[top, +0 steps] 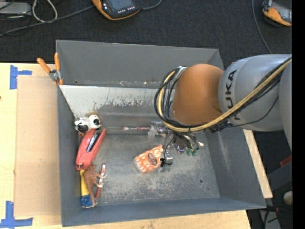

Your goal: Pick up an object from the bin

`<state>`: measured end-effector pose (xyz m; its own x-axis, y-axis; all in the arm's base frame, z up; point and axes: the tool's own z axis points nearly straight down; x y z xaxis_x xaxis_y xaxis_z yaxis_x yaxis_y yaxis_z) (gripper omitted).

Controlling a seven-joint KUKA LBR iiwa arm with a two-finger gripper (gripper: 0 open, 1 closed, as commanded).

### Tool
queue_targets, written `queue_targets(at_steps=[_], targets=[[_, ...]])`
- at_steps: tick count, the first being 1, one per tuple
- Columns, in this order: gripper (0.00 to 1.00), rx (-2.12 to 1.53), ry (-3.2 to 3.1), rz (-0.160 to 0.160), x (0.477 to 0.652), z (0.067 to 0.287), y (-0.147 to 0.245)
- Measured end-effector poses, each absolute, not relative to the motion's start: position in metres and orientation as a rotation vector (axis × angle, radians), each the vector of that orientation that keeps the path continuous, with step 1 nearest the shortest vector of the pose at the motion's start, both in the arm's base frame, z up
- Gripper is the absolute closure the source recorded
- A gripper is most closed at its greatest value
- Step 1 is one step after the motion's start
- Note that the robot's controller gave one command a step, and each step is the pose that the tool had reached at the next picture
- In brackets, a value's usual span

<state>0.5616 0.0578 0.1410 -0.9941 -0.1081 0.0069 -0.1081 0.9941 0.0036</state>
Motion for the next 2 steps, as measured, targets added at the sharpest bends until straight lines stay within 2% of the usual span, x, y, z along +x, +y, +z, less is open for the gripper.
queue_targets(at_steps=[1, 2], targets=[[0.00, 0.584, -3.083, -0.006, 0.521, 0.084, 0.052], [1.00, 0.146, -3.135, -0.008, 0.554, 0.071, 0.050]])
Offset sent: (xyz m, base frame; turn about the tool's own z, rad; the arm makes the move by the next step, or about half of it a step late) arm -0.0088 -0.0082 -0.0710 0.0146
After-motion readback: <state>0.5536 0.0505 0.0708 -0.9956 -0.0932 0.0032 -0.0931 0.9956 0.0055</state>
